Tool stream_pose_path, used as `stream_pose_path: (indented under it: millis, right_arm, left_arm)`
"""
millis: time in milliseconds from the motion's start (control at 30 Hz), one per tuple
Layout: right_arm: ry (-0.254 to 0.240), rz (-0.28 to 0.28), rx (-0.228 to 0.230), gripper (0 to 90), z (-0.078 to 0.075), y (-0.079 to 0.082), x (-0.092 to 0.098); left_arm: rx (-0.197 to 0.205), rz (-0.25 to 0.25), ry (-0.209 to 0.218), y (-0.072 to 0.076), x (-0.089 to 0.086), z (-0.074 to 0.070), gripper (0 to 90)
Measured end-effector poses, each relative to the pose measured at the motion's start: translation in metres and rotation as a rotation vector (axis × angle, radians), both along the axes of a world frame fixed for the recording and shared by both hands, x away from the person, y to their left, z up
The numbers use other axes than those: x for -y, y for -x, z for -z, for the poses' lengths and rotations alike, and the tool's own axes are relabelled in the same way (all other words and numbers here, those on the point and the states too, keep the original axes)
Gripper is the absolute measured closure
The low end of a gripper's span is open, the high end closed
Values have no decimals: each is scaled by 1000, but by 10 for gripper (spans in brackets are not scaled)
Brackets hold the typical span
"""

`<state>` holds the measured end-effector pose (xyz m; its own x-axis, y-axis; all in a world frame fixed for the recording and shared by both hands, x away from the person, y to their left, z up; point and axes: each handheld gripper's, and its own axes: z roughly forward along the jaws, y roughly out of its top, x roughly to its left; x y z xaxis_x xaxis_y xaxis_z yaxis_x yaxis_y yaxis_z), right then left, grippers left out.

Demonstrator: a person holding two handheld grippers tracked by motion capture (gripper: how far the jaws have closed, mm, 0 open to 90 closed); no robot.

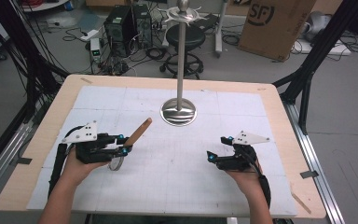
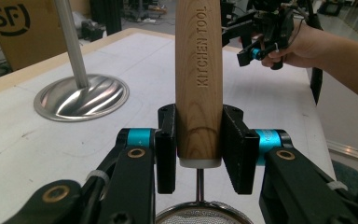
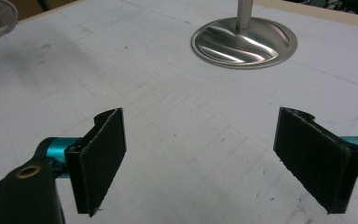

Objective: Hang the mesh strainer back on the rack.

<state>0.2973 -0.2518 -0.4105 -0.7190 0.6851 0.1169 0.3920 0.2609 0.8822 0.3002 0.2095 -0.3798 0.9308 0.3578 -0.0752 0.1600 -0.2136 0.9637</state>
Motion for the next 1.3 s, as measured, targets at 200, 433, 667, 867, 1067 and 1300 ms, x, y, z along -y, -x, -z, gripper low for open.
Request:
stream_pose_path:
  millis: [200,433,667,867,1067,1300]
  right_arm:
    - [-32,-20,29,160,-12,-3,-1]
    - [-63,-83,56,160,-28,-8,-13]
    - [-130,-118,74,160,-39,-12,-18]
    - [-170,-169,95,160,-50,-12,-25]
    - [-196,-218,119,161,-59,-13,-34]
    - [-194,-270,117,175,-64,-15,-49]
  left_arm:
    - [8,3,20,-2,6,-4,686]
    - [12,25,21,-10,26,-14,686]
    - [11,65,25,-18,48,-22,686]
    - [11,88,25,-20,62,-23,686]
    - [12,95,31,-21,67,-21,686]
    - [16,96,41,-20,69,-21,685]
